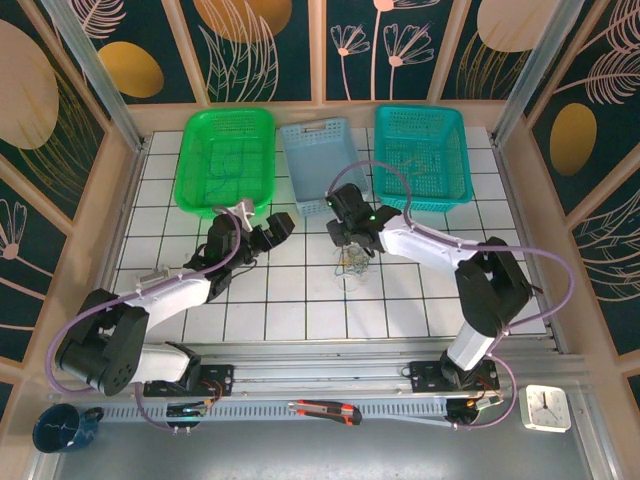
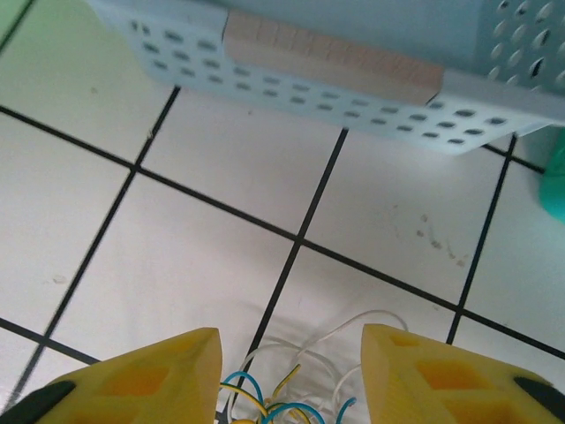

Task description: Untangle the cables

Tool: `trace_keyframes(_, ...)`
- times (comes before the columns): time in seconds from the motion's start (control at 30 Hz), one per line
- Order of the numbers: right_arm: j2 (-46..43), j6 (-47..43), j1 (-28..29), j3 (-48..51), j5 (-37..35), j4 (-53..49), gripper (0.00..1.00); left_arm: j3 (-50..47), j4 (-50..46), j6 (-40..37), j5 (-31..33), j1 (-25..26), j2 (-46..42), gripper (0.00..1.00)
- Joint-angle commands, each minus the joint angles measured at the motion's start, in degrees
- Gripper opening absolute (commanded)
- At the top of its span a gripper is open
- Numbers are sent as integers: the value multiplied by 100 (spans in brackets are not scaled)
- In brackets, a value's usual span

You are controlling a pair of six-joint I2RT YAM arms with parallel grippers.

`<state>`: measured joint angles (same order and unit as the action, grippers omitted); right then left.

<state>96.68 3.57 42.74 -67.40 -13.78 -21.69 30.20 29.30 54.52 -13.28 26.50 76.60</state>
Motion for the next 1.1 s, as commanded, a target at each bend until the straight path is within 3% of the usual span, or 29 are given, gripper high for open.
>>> trace_keyframes(0.0,206,-199,27,47,17,-206,48,-57,296,103,-52,-40,56,99)
trace_keyframes(0.6,876,-489,201,-166,-390,-646,60,44,392,31,-245,-40,330,99)
trace_keyframes(0.93,1263,-494,158,-458,-580,-474,57,24,418,24,-297,-40,367,99)
trace_keyframes(1.07,1248,-425,62,-535,-526,-365,48,-46,504,78,-289,-40,347,99)
